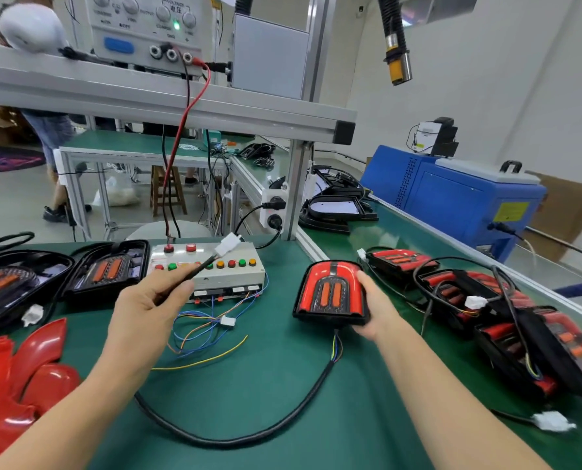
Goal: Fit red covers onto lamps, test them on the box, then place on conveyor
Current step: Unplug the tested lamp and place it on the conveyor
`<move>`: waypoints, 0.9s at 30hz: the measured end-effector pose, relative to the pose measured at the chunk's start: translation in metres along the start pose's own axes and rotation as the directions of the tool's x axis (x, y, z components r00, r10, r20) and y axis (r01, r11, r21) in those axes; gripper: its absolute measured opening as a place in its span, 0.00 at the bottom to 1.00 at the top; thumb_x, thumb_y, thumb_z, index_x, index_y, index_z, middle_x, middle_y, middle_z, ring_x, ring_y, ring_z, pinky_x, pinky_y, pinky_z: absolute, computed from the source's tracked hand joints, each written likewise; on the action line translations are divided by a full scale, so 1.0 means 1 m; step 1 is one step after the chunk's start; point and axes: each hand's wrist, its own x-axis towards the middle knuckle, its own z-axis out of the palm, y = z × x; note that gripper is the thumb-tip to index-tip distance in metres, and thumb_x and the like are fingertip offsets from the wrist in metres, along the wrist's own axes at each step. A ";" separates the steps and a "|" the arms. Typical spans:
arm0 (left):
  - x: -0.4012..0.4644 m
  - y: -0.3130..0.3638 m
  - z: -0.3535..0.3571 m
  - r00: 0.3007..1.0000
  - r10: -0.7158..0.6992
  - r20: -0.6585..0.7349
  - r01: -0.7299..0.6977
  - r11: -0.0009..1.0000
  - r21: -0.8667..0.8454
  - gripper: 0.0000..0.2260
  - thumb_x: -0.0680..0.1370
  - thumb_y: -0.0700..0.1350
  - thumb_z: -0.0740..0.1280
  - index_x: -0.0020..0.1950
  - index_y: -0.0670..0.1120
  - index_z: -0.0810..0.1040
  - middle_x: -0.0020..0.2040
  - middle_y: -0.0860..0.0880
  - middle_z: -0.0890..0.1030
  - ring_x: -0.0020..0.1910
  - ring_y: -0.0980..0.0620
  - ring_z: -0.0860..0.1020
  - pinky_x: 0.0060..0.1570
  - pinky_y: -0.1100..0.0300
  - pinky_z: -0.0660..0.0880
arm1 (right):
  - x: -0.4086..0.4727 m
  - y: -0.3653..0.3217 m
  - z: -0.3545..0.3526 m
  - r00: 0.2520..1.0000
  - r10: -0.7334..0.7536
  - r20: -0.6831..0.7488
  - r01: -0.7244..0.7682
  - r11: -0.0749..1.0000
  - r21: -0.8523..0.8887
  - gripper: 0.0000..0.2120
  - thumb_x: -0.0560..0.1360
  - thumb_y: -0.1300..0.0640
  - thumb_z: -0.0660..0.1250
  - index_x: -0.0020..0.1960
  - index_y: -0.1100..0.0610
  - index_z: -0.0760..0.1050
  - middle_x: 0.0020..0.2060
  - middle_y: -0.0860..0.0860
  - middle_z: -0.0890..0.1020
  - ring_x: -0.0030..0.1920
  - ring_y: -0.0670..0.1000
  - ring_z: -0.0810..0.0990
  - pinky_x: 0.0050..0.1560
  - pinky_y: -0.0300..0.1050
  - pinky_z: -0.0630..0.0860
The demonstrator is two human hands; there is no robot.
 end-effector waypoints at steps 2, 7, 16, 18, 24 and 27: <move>-0.001 -0.001 0.003 1.000 0.003 0.002 -0.003 1.000 0.019 0.17 0.76 0.35 0.67 0.49 0.59 0.81 0.42 0.61 0.83 0.51 0.58 0.76 0.59 0.61 0.68 | 0.006 0.003 -0.001 0.998 -0.034 -0.048 0.030 0.996 -0.089 0.25 0.77 0.45 0.67 0.69 0.56 0.69 0.52 0.58 0.84 0.39 0.54 0.85 0.34 0.47 0.80; -0.004 -0.001 0.009 0.994 0.084 0.066 -0.089 0.992 0.092 0.19 0.77 0.33 0.66 0.51 0.59 0.81 0.46 0.56 0.82 0.49 0.60 0.77 0.57 0.65 0.71 | 0.017 0.001 -0.001 0.976 -0.166 -0.137 0.101 0.914 -0.393 0.25 0.79 0.44 0.63 0.69 0.59 0.68 0.52 0.55 0.82 0.46 0.55 0.81 0.43 0.45 0.77; -0.005 0.008 0.017 0.845 0.412 0.342 -0.535 0.653 0.536 0.11 0.75 0.38 0.65 0.52 0.48 0.84 0.41 0.53 0.78 0.44 0.51 0.72 0.49 0.56 0.58 | 0.000 0.001 0.007 0.869 -0.488 -0.083 0.238 0.560 -0.794 0.21 0.81 0.47 0.53 0.41 0.60 0.74 0.38 0.56 0.78 0.41 0.55 0.74 0.43 0.47 0.68; -0.007 0.009 0.019 0.848 0.419 0.325 -0.530 0.649 0.546 0.11 0.74 0.37 0.66 0.51 0.48 0.84 0.41 0.52 0.78 0.44 0.51 0.72 0.48 0.56 0.57 | -0.014 0.003 0.010 0.833 -0.551 -0.047 0.258 0.462 -0.849 0.19 0.81 0.49 0.52 0.42 0.59 0.72 0.41 0.56 0.77 0.44 0.56 0.74 0.46 0.49 0.67; -0.014 0.000 0.030 0.866 0.471 0.167 -0.469 0.652 0.596 0.11 0.73 0.35 0.66 0.51 0.44 0.85 0.41 0.48 0.80 0.41 0.45 0.76 0.47 0.54 0.60 | -0.084 0.029 0.033 0.677 -0.732 0.083 0.560 0.439 -0.702 0.08 0.81 0.55 0.60 0.54 0.52 0.78 0.49 0.46 0.80 0.49 0.45 0.77 0.47 0.37 0.71; -0.016 -0.001 0.038 0.838 0.532 0.126 -0.485 0.618 0.619 0.11 0.72 0.34 0.67 0.51 0.44 0.85 0.42 0.47 0.80 0.43 0.50 0.73 0.48 0.56 0.59 | -0.114 0.059 0.056 0.899 -0.389 0.201 0.437 0.832 -0.341 0.08 0.79 0.57 0.66 0.55 0.56 0.80 0.46 0.51 0.85 0.32 0.43 0.77 0.30 0.35 0.73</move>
